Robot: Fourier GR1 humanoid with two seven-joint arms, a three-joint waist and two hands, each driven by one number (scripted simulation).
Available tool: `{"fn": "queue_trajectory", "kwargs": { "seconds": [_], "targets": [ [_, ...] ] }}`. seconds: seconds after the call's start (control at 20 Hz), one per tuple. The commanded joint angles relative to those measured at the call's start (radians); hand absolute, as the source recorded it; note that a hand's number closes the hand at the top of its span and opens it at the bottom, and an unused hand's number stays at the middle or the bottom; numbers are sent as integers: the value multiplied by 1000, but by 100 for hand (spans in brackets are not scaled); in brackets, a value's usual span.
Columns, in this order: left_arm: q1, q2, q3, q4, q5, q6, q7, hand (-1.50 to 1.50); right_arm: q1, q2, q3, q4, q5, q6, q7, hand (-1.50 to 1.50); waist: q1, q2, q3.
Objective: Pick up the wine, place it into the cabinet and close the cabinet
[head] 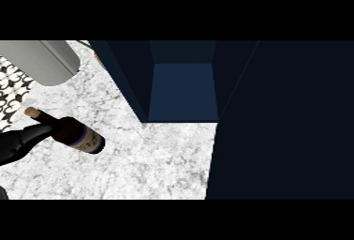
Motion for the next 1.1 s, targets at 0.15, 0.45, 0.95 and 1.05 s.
{"fn": "queue_trajectory", "kwargs": {
  "seconds": [0.15,0.45,0.95,1.05],
  "targets": [
    [-62,-12,-77,6,-126,79,111,-150,26,8,125,-135,109,-55,92,-150,-4,1,0],
    [-99,49,-4,-9,-79,61,202,-150,14,-5,210,-165,182,-125,139,-150,-7,-1,-1],
    [17,26,5,-18,-66,50,144,-150,-128,-55,177,-206,161,-187,288,-150,-1,-1,-1],
    [44,3,14,55,-49,46,39,-150,-106,-61,222,-225,204,-216,289,-150,-11,-2,-3]
  ]
}}
